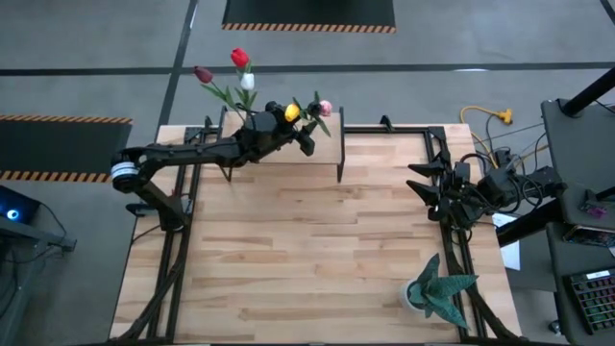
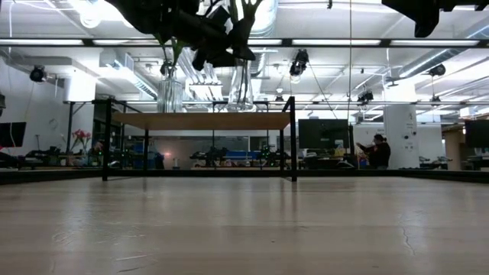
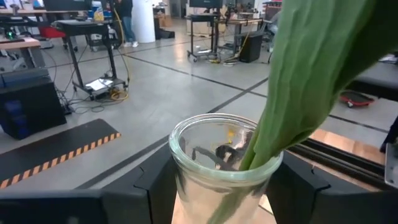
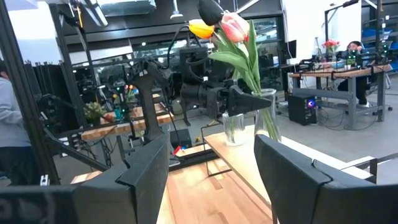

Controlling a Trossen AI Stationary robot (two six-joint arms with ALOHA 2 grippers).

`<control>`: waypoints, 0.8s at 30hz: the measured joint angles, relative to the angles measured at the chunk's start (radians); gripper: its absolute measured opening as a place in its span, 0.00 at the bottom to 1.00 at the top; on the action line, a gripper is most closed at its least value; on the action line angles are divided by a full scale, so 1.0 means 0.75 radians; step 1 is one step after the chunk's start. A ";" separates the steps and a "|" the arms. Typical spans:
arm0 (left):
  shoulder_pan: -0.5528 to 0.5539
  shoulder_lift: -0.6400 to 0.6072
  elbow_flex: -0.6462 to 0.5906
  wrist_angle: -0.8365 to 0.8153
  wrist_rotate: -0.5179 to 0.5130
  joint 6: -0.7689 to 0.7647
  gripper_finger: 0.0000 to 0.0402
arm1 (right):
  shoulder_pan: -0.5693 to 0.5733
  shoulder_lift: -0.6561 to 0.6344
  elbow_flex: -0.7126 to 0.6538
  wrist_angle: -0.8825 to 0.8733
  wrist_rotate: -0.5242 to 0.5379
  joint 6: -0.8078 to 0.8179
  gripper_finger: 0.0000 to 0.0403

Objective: Pick and place flowers into a vace then onto a shelf
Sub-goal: Put the transparent vase on the shelf, then return to Home Position

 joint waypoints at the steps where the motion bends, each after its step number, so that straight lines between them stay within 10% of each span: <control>1: 0.000 0.000 -0.007 0.001 0.000 0.000 0.45 | 0.000 0.000 0.000 0.000 0.000 0.000 0.56; 24: 0.000 0.000 -0.030 -0.039 0.003 -0.059 0.66 | 0.000 0.000 0.000 -0.002 0.001 -0.001 0.56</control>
